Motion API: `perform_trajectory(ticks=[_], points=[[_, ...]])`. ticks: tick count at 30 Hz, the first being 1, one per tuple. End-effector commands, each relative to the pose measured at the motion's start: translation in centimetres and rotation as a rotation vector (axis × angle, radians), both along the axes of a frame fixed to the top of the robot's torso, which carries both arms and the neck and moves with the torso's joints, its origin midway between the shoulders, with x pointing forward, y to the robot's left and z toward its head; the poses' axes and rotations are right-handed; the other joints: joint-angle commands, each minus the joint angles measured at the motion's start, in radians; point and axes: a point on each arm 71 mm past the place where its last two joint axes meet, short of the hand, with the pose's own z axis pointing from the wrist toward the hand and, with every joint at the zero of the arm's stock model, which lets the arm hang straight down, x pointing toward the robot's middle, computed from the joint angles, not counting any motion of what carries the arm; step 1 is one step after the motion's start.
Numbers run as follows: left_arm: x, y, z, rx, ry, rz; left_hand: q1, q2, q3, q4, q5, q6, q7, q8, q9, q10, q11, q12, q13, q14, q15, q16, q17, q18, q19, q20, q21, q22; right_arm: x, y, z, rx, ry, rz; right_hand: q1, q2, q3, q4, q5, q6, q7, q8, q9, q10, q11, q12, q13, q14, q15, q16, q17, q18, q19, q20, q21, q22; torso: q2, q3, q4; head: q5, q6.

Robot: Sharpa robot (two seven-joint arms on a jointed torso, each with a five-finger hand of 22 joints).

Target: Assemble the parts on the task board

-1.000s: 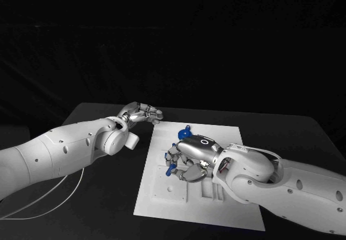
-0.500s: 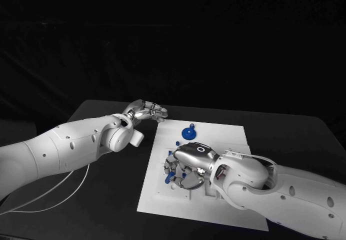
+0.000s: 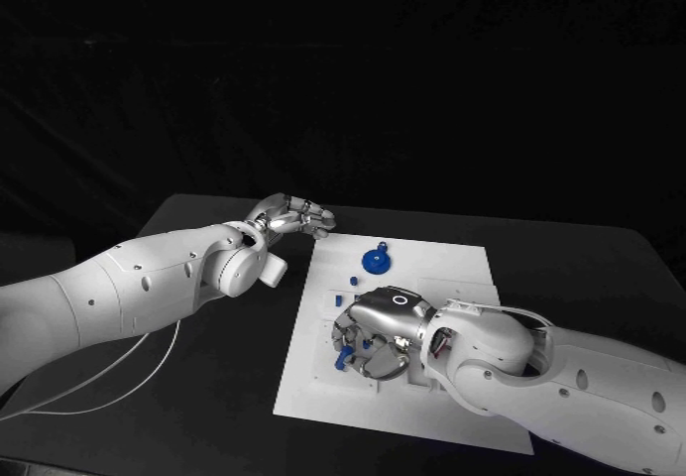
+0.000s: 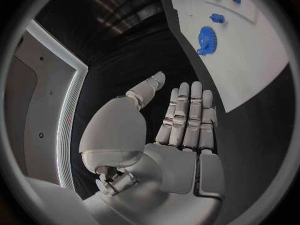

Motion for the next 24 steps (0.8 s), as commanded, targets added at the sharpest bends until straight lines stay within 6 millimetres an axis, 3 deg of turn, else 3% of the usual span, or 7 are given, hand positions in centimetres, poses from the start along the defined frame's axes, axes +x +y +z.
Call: perform_trajectory(ticks=[1,24], points=[[-0.04,-0.19,0.11,-0.012,-0.004,-0.015,-0.003,0.009,-0.004,0.000,0.006,-0.008,-0.002,0.006,-0.002,-0.005,-0.001,-0.002,-0.001,0.007,0.003,-0.005,0.002,0.012,0.005,-0.002,-0.007,0.001,-0.05,-0.05,-0.32,-0.043,0.003,0.008,0.005,0.012,0.001,-0.009,0.003,0.004,-0.001,0.005,0.028,-0.004,-0.003,0.003,0.000,-0.002,-0.007,-0.004,0.001,0.062,0.002,-0.005,0.005,0.002,0.000,-0.0002,-0.0002,0.001,-0.001],[-0.04,-0.09,0.09,-0.012,-0.002,-0.016,-0.003,0.009,-0.004,0.000,0.006,-0.009,-0.002,0.006,-0.002,-0.006,-0.001,-0.002,-0.002,0.007,0.003,-0.007,0.004,0.012,0.005,-0.002,-0.008,0.002,-0.02,-0.56,-0.42,-0.060,-0.027,-0.003,0.001,0.015,0.001,-0.019,0.003,0.006,-0.001,0.005,0.032,-0.004,-0.004,0.004,0.009,-0.001,-0.008,-0.004,0.004,0.062,0.002,-0.005,0.006,0.005,0.000,-0.0006,0.0003,0.003,-0.002]])
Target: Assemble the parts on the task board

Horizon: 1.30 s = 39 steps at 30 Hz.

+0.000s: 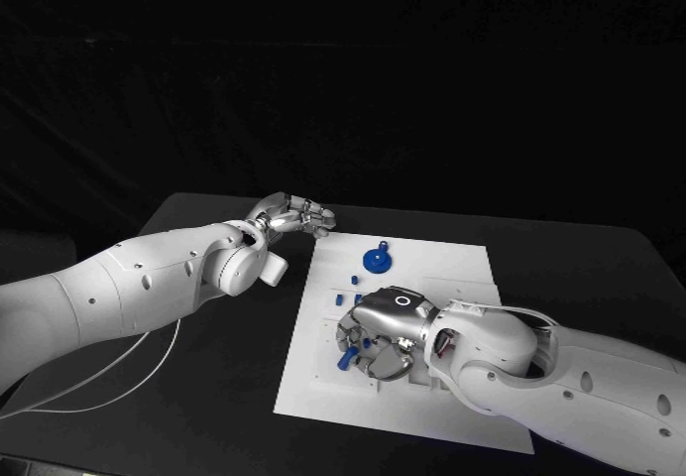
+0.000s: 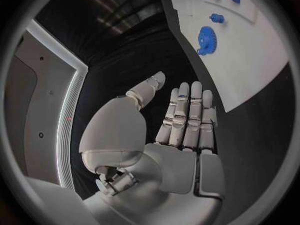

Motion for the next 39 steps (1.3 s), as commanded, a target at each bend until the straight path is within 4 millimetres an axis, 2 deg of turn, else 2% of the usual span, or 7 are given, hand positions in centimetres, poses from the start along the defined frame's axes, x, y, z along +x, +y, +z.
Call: perform_trajectory(ticks=[1,12,27,29,34,36,39], points=[[0.0,-0.2,0.1,-0.012,-0.003,-0.015,-0.003,0.009,-0.004,0.000,0.006,-0.009,-0.002,0.006,-0.001,-0.006,-0.001,-0.002,-0.002,0.007,0.003,-0.007,0.001,0.012,0.005,-0.002,-0.004,0.002,0.0,-0.2,-0.3,-0.030,-0.006,-0.005,0.001,0.015,0.000,-0.007,0.007,0.007,0.001,0.001,0.001,-0.002,-0.002,0.005,0.002,0.002,-0.006,-0.004,0.001,0.062,0.001,-0.003,0.004,0.002,0.000,0.0003,0.0003,0.001,0.000],[0.0,-0.2,0.1,-0.011,-0.002,-0.016,-0.003,0.009,-0.004,0.000,0.005,-0.009,-0.001,0.006,-0.002,-0.006,-0.001,-0.003,-0.002,0.007,0.003,-0.008,0.003,0.012,0.006,-0.002,-0.005,0.002,0.0,-0.4,-0.3,-0.031,-0.005,-0.008,-0.001,0.016,0.000,-0.009,0.007,0.008,0.001,0.001,0.003,-0.002,-0.003,0.005,0.005,0.002,-0.006,-0.004,0.002,0.062,0.001,-0.004,0.004,0.003,0.000,0.0002,0.0003,0.001,-0.001],[0.0,-0.3,0.1,-0.012,0.000,-0.018,-0.004,0.009,-0.004,-0.001,0.005,-0.009,-0.001,0.006,-0.002,-0.007,-0.001,-0.003,-0.002,0.007,0.003,-0.009,0.004,0.012,0.006,-0.002,-0.005,0.003,-0.3,1.0,-0.7,-0.097,0.017,0.019,-0.017,0.020,-0.002,-0.019,0.015,0.006,0.003,-0.005,0.005,-0.010,0.001,-0.001,0.014,-0.002,-0.003,-0.008,0.003,0.062,-0.006,0.001,0.002,0.005,0.000,-0.0011,0.0004,-0.002,-0.003],[0.0,-0.3,0.1,-0.012,0.000,-0.018,-0.004,0.009,-0.004,-0.001,0.005,-0.010,-0.001,0.006,-0.002,-0.007,-0.001,-0.003,-0.002,0.007,0.003,-0.009,0.004,0.012,0.006,-0.002,-0.005,0.003,-0.3,1.2,-0.8,-0.103,0.018,0.022,-0.032,0.022,-0.012,-0.027,0.049,0.007,0.003,-0.009,0.007,-0.011,0.002,-0.003,0.022,-0.002,-0.002,-0.009,0.005,0.062,-0.008,0.003,0.004,0.009,0.000,-0.0014,0.0002,-0.001,-0.004],[0.0,-0.3,0.1,-0.012,0.000,-0.018,-0.003,0.009,-0.004,-0.001,0.005,-0.010,-0.001,0.007,-0.002,-0.007,-0.001,-0.003,-0.002,0.007,0.003,-0.010,0.005,0.012,0.006,-0.002,-0.006,0.003,-0.5,1.8,-0.8,-0.113,0.028,0.038,-0.096,0.020,-0.097,-0.059,0.230,0.010,0.001,-0.019,0.016,-0.014,0.001,-0.012,0.044,-0.004,0.000,-0.012,0.011,0.062,-0.012,0.005,0.005,0.017,0.000,-0.0012,0.0007,-0.002,-0.005],[-0.1,-0.3,0.1,-0.012,0.000,-0.018,-0.003,0.009,-0.004,-0.001,0.005,-0.010,-0.001,0.007,-0.002,-0.007,-0.001,-0.003,-0.002,0.007,0.003,-0.010,0.005,0.012,0.006,-0.002,-0.006,0.003,-0.6,1.9,-0.8,-0.113,0.028,0.041,-0.110,0.022,-0.126,-0.070,0.266,0.010,0.001,-0.021,0.018,-0.014,0.002,-0.014,0.050,-0.004,0.000,-0.012,0.012,0.062,-0.012,0.004,0.005,0.018,0.000,-0.0013,0.0009,-0.003,-0.006],[-0.1,-0.3,0.1,-0.012,0.000,-0.018,-0.003,0.009,-0.004,-0.001,0.005,-0.010,-0.001,0.007,-0.002,-0.007,-0.001,-0.003,-0.002,0.007,0.003,-0.010,0.005,0.012,0.006,-0.002,-0.006,0.003,-0.6,1.9,-0.8,-0.108,0.029,0.042,-0.123,0.025,-0.155,-0.079,0.291,0.012,0.000,-0.025,0.020,-0.015,0.002,-0.018,0.056,-0.005,0.000,-0.013,0.013,0.062,-0.013,0.005,0.003,0.019,0.000,-0.0014,0.0008,-0.003,-0.006]])
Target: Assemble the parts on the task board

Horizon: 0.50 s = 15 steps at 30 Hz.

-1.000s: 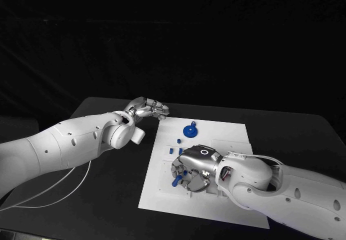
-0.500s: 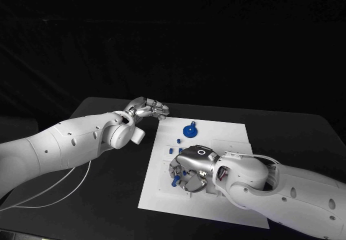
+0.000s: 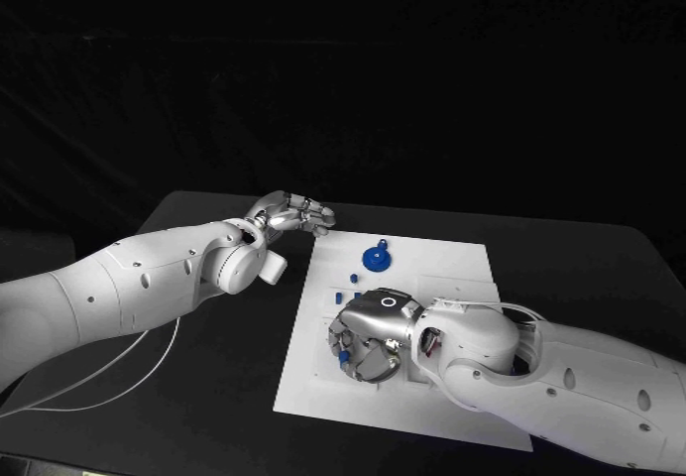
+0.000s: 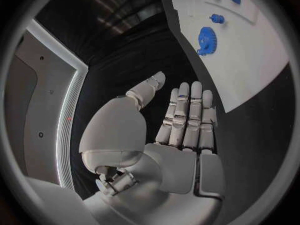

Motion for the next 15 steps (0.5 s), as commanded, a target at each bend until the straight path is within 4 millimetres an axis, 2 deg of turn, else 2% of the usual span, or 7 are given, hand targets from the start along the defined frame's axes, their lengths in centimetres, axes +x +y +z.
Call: perform_trajectory(ticks=[1,10,15], points=[[-0.05,-0.21,0.10,-0.011,-0.002,-0.015,-0.003,0.009,-0.004,-0.001,0.005,-0.007,0.001,0.007,-0.002,-0.007,-0.001,-0.002,-0.002,0.007,0.003,-0.006,0.002,0.012,0.006,-0.002,-0.006,0.001,-0.38,0.24,-0.53,-0.037,0.021,0.024,-0.019,-0.005,-0.023,-0.005,0.015,0.004,0.004,-0.008,-0.004,-0.008,0.003,-0.003,0.006,-0.007,-0.002,-0.005,0.001,0.063,-0.008,0.000,0.005,0.001,0.000,0.0000,0.0003,-0.001,-0.001],[-0.06,-0.14,0.09,-0.011,-0.001,-0.014,-0.003,0.009,-0.004,-0.001,0.005,-0.008,0.001,0.007,-0.002,-0.007,-0.001,-0.002,-0.002,0.007,0.003,-0.007,0.002,0.012,0.006,-0.002,-0.006,0.002,-0.24,0.05,-0.38,-0.004,0.021,0.015,-0.072,-0.013,-0.132,-0.026,0.047,-0.006,0.010,-0.024,-0.003,-0.021,0.008,-0.018,0.013,-0.014,0.002,-0.013,0.001,0.063,-0.016,0.002,-0.004,0.001,0.000,0.0006,-0.0003,-0.001,-0.001],[-0.08,-0.13,0.08,-0.010,0.002,-0.016,-0.003,0.008,-0.004,-0.001,0.005,-0.008,0.001,0.007,-0.002,-0.007,0.000,-0.002,-0.002,0.007,0.003,-0.007,0.003,0.012,0.006,-0.002,-0.006,0.002,-0.10,-0.12,-0.26,0.015,0.013,0.004,-0.069,-0.017,-0.156,-0.035,0.048,-0.033,0.022,-0.045,-0.010,-0.049,0.018,-0.038,0.010,-0.027,0.012,-0.030,-0.009,0.063,-0.023,0.004,-0.015,-0.003,0.000,0.0012,-0.0005,-0.001,-0.001]])
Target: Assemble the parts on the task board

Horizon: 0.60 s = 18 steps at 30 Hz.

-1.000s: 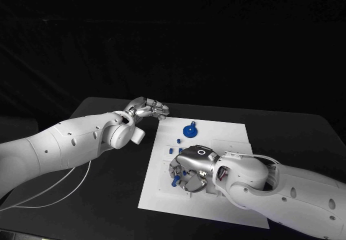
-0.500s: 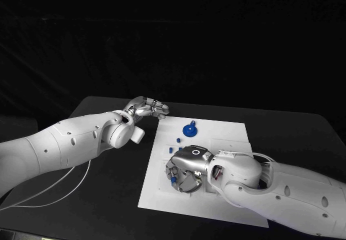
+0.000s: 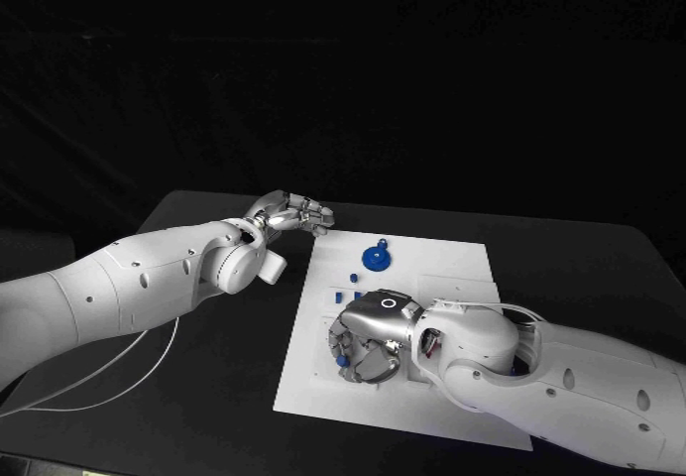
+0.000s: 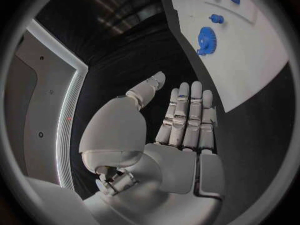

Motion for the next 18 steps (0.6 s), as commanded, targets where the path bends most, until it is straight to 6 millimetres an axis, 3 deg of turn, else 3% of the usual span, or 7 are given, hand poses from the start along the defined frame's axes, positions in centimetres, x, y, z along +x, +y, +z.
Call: perform_trajectory(ticks=[1,8,10,18], points=[[-0.1,-0.2,0.1,-0.010,0.001,-0.015,-0.004,0.008,-0.005,-0.001,0.005,-0.008,0.001,0.007,-0.001,-0.007,0.000,-0.003,-0.001,0.004,0.001,-0.004,0.001,0.012,0.006,-0.001,-0.006,0.001,-0.1,0.0,0.0,0.021,0.004,0.003,-0.001,-0.005,-0.010,0.001,0.006,-0.018,0.006,-0.009,-0.003,-0.015,0.005,-0.009,-0.003,-0.008,0.004,-0.010,-0.008,0.059,-0.005,0.001,-0.007,-0.002,0.000,0.0008,-0.0003,0.000,0.001],[0.0,-0.1,0.1,-0.010,0.000,-0.014,-0.004,0.008,-0.005,-0.001,0.005,-0.009,0.001,0.007,-0.001,-0.008,0.000,-0.003,-0.001,0.004,0.001,-0.005,0.002,0.012,0.006,-0.001,-0.007,0.001,0.2,-0.5,0.4,0.092,-0.007,-0.014,0.011,-0.035,-0.031,0.000,0.002,-0.087,0.038,-0.052,-0.023,-0.090,0.032,-0.048,-0.025,-0.008,0.029,-0.013,-0.013,0.059,-0.006,0.003,-0.009,0.000,0.000,0.0013,-0.0006,0.000,0.001],[0.0,-0.1,0.1,-0.010,0.000,-0.014,-0.004,0.008,-0.005,-0.001,0.005,-0.009,0.001,0.007,-0.001,-0.008,0.000,-0.003,-0.001,0.004,0.001,-0.005,0.002,0.012,0.006,-0.001,-0.007,0.001,0.2,-0.6,0.5,0.109,-0.008,-0.015,0.012,-0.050,-0.045,0.002,-0.027,-0.123,0.054,-0.073,-0.034,-0.127,0.044,-0.060,-0.039,-0.012,0.041,-0.012,-0.013,0.059,-0.009,0.004,-0.011,0.001,0.000,0.0014,-0.0005,-0.001,0.002],[0.0,-0.1,0.1,-0.010,0.000,-0.013,-0.004,0.007,-0.005,-0.001,0.005,-0.009,0.001,0.007,-0.002,-0.008,0.000,-0.003,-0.001,0.004,0.001,-0.006,0.003,0.012,0.006,-0.001,-0.007,0.002,0.4,-1.7,0.9,0.193,0.009,-0.027,-0.017,-0.096,-0.097,0.004,-0.038,-0.174,0.077,-0.097,-0.050,-0.193,0.066,-0.067,-0.070,-0.038,0.061,-0.009,-0.009,0.059,-0.028,0.011,-0.019,0.005,0.000,0.0011,-0.0006,-0.004,0.004]])
